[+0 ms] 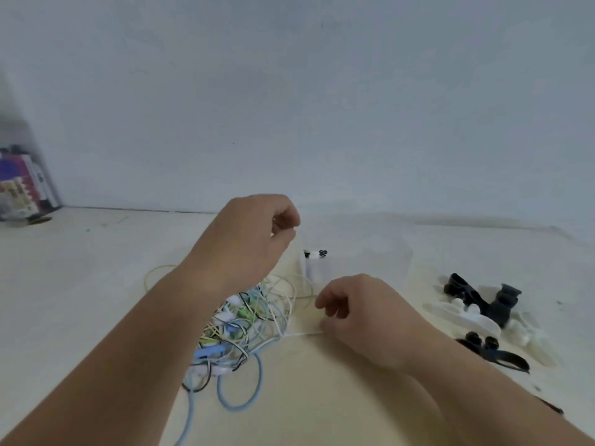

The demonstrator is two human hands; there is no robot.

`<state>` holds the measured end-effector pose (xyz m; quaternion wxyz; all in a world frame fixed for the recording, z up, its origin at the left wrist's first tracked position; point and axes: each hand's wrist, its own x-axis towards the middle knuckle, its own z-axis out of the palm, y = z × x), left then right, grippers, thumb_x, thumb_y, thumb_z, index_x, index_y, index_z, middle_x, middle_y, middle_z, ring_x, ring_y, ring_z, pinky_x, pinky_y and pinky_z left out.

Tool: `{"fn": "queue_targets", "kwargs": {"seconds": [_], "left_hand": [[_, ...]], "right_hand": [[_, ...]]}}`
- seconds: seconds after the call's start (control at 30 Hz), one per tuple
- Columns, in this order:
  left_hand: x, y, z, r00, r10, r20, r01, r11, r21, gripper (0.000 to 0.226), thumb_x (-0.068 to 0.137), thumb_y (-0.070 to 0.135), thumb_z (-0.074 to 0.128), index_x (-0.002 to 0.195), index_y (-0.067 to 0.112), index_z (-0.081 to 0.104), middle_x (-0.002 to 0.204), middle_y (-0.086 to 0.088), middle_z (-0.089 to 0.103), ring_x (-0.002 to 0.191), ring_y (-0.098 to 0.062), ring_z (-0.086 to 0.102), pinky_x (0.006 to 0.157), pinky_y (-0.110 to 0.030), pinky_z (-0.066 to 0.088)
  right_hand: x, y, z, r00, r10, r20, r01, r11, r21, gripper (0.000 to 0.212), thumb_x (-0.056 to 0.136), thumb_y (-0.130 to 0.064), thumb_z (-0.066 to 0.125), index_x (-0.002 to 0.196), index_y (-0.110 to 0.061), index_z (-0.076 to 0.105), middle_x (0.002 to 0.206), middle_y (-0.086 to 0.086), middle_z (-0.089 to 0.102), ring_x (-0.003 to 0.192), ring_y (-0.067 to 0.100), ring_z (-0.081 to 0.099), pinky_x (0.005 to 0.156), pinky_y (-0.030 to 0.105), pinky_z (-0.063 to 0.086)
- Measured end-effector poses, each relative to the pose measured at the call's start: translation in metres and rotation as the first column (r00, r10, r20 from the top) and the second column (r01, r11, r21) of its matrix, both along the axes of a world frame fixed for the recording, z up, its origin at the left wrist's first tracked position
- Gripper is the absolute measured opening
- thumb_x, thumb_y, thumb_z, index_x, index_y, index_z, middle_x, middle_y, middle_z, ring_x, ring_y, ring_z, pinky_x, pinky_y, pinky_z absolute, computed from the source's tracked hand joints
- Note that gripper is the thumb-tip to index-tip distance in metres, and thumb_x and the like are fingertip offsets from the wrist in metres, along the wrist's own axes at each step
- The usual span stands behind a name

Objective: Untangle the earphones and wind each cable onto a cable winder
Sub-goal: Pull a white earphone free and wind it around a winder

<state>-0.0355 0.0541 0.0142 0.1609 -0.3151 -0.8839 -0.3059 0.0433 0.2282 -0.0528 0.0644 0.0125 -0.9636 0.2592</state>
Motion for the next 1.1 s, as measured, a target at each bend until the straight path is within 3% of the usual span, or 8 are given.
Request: {"fn": "queue_targets", "kwargs": {"seconds": [0.1,0.27,0.4,0.6,0.67,0.87,1.0,1.1], "left_hand": [[0.01,-0.013,-0.018,0.998,-0.038,0.047,0.042,0.995,-0.087,0.004,0.089,0.035,0.07,0.092,0.032,0.067,0.093,0.02,0.066,0.091,0.017,0.052,0.071,-0.007,0.038],[0.019,-0.011,-0.033,0.971,-0.08,0.223,0.155,0.927,-0.341,0.034,0.07,0.048,0.083,0.098,0.039,0.065,0.104,0.027,0.06,0.093,0.012,0.052,0.08,-0.015,0.042],[0.017,-0.016,-0.034,0.974,-0.004,0.226,0.103,0.898,-0.429,0.043,0.067,0.046,0.085,0.103,0.04,0.062,0.106,0.022,0.056,0.097,0.003,0.052,0.085,-0.023,0.046],[0.006,-0.029,-0.03,0.978,0.072,0.198,-0.005,0.948,-0.319,0.027,0.068,0.041,0.084,0.085,0.036,0.062,0.093,0.018,0.057,0.087,0.003,0.055,0.074,-0.02,0.044],[0.004,-0.035,-0.028,0.971,0.084,0.222,-0.02,0.961,-0.276,0.029,0.064,0.046,0.085,0.081,0.034,0.064,0.091,0.017,0.059,0.083,0.004,0.057,0.069,-0.02,0.043],[0.0,-0.048,-0.013,0.946,0.033,0.323,-0.014,0.998,-0.059,0.025,0.069,0.047,0.084,0.072,0.025,0.072,0.074,0.0,0.07,0.066,-0.019,0.064,0.066,-0.037,0.051],[-0.006,-0.053,-0.013,0.921,0.108,0.373,-0.199,0.956,0.214,0.018,0.085,0.021,0.074,0.068,0.014,0.073,0.065,0.004,0.071,0.058,-0.003,0.058,0.058,-0.019,0.039],[-0.013,-0.054,-0.017,0.872,0.218,0.438,-0.395,0.842,0.368,0.022,0.089,0.022,0.072,0.07,0.011,0.071,0.073,-0.014,0.069,0.068,-0.02,0.057,0.064,-0.028,0.037]], "right_hand": [[0.002,0.001,0.001,0.986,0.153,0.067,-0.157,0.985,0.075,0.014,0.083,-0.037,0.07,0.096,-0.031,0.07,0.094,-0.011,0.056,0.082,0.002,0.054,0.071,0.013,0.041],[0.003,-0.003,0.003,0.975,0.221,0.039,-0.224,0.965,0.137,0.009,0.093,-0.023,0.057,0.085,-0.026,0.058,0.099,-0.006,0.054,0.087,0.009,0.05,0.079,0.024,0.041],[0.004,0.008,0.015,0.991,0.113,-0.073,-0.13,0.944,-0.305,0.017,0.096,-0.026,0.059,0.079,-0.023,0.062,0.092,0.002,0.069,0.083,0.012,0.06,0.082,0.033,0.047],[0.01,0.007,0.03,0.978,-0.112,-0.174,-0.121,0.368,-0.922,0.028,0.102,-0.011,0.045,0.083,-0.004,0.064,0.096,0.013,0.075,0.084,0.026,0.071,0.091,0.045,0.054],[0.01,0.006,0.034,0.982,-0.106,-0.156,-0.133,0.191,-0.973,0.038,0.099,-0.012,0.046,0.071,-0.01,0.072,0.093,0.017,0.075,0.077,0.026,0.071,0.085,0.042,0.053],[0.005,0.016,0.037,0.991,-0.092,-0.094,-0.099,-0.052,-0.994,0.034,0.098,-0.013,0.045,0.07,-0.011,0.065,0.081,0.009,0.07,0.066,0.021,0.065,0.076,0.037,0.05],[0.008,0.029,0.039,0.995,0.02,-0.099,-0.099,-0.032,-0.995,0.014,0.089,-0.015,0.046,0.075,-0.015,0.043,0.061,-0.001,0.035,0.053,0.016,0.032,0.064,0.03,0.033],[0.012,0.028,0.039,0.997,0.072,-0.037,-0.054,0.261,-0.964,0.016,0.079,-0.014,0.06,0.068,-0.015,0.048,0.056,-0.003,0.026,0.049,0.014,0.024,0.058,0.03,0.024]]}}
